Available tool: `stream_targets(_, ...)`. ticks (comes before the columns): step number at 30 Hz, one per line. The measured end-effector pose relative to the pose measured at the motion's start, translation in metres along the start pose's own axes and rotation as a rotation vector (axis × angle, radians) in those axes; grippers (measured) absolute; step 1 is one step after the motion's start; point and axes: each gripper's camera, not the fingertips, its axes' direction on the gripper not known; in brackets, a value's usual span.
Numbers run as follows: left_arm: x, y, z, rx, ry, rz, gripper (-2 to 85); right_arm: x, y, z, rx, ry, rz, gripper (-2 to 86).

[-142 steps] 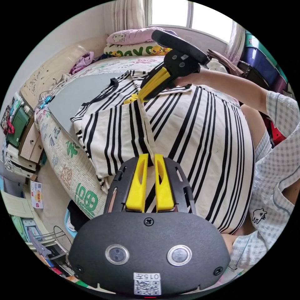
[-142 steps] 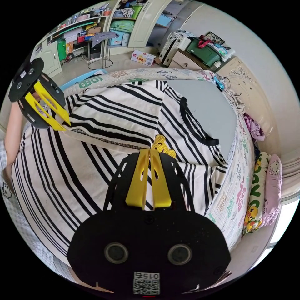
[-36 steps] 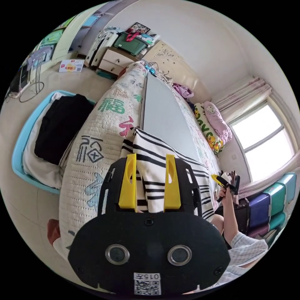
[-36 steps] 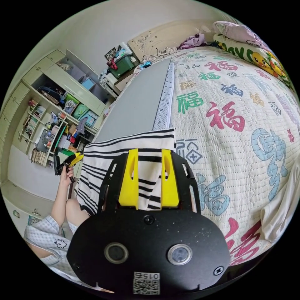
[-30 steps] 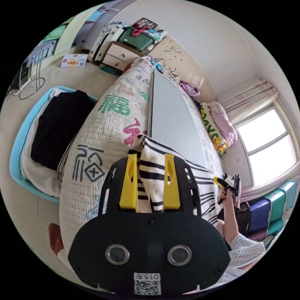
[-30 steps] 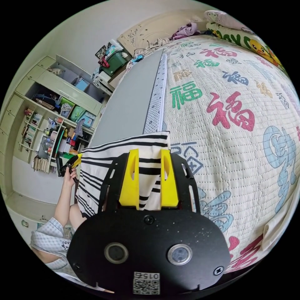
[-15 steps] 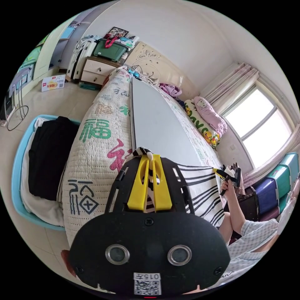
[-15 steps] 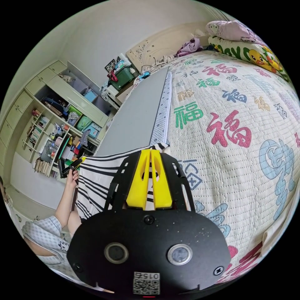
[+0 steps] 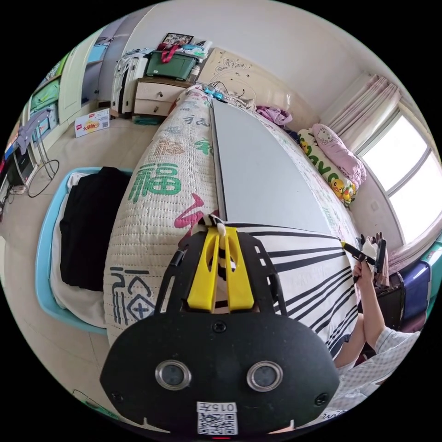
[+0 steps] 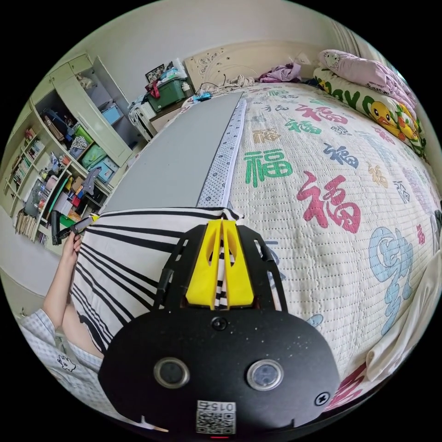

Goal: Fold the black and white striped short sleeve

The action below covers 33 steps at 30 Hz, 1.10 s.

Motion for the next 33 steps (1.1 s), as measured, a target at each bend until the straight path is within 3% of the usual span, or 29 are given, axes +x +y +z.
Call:
stream_targets(8,0.05,0.052,-0.081,0.01,-0.18,0.142,6.1,0.033,0.096,-0.035,0.214,-0.095,0.042,1.7)
stream_targets(10,0.07,0.075,-0.108,0.039,-0.111,0.229,5.9,0.015,0.132,-0.056,0.238,-0.255,-0.113,1.6)
stream_targets(14,0.113,0.152,-0.138,-0.061,0.102,0.374,6.9,-0.034,0.211,-0.064,0.124,-0.359,-0.329,2.9)
stream_targets(20,0.143,0.253,-0.137,0.02,0.184,0.326,7.3,-0.08,0.344,-0.016,-0.042,-0.185,-0.462,5.6)
stream_targets(28,0.123,0.265,-0.111,-0.026,0.01,0.215,5.0,-0.067,0.416,0.069,-0.147,-0.008,-0.425,6.0)
stream_targets(33,0.092,0.247,-0.125,-0.043,0.073,0.193,3.5,-0.054,0.446,0.082,-0.137,0.047,-0.372,4.2)
